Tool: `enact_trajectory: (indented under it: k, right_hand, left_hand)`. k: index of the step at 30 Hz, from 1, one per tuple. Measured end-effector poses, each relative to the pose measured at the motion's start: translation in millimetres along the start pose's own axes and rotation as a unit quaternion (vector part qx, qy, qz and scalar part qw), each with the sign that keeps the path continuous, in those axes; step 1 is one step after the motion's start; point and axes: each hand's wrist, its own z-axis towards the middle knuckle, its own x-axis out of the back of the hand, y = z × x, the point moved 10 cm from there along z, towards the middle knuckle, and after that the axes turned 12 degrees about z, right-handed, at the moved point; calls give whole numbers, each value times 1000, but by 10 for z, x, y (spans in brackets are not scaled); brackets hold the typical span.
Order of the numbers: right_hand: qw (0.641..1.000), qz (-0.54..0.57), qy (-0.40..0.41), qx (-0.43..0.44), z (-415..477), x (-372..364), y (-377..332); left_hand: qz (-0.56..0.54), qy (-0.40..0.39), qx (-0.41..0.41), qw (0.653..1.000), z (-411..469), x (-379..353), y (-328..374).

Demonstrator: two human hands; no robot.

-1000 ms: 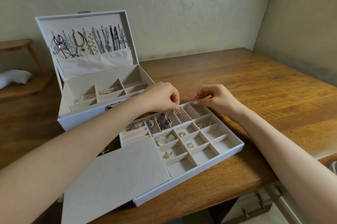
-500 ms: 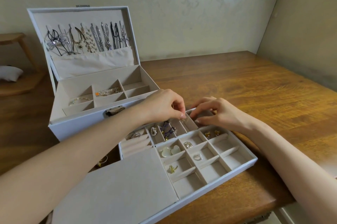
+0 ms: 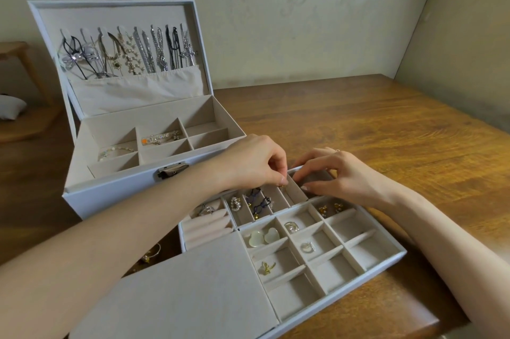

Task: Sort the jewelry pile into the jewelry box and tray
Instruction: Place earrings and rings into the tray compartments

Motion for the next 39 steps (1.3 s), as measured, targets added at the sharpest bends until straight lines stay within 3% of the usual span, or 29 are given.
enact_trajectory:
  k: [15, 25, 33, 39]
  right_hand:
    - [1000, -11, 3, 5, 2, -23, -15]
    - [999, -23, 20, 15, 0, -12, -47]
    - [999, -13, 47, 13, -30, 74, -6]
    - [986, -50, 143, 64, -97, 256, -399]
  left_hand:
    - [56, 19, 8, 998, 74, 8, 57]
    - [5, 49, 12, 999, 32, 136, -10]
    - [-65, 111, 58, 990, -705, 512, -222]
    - [-58, 116, 140, 982, -1457, 677, -752]
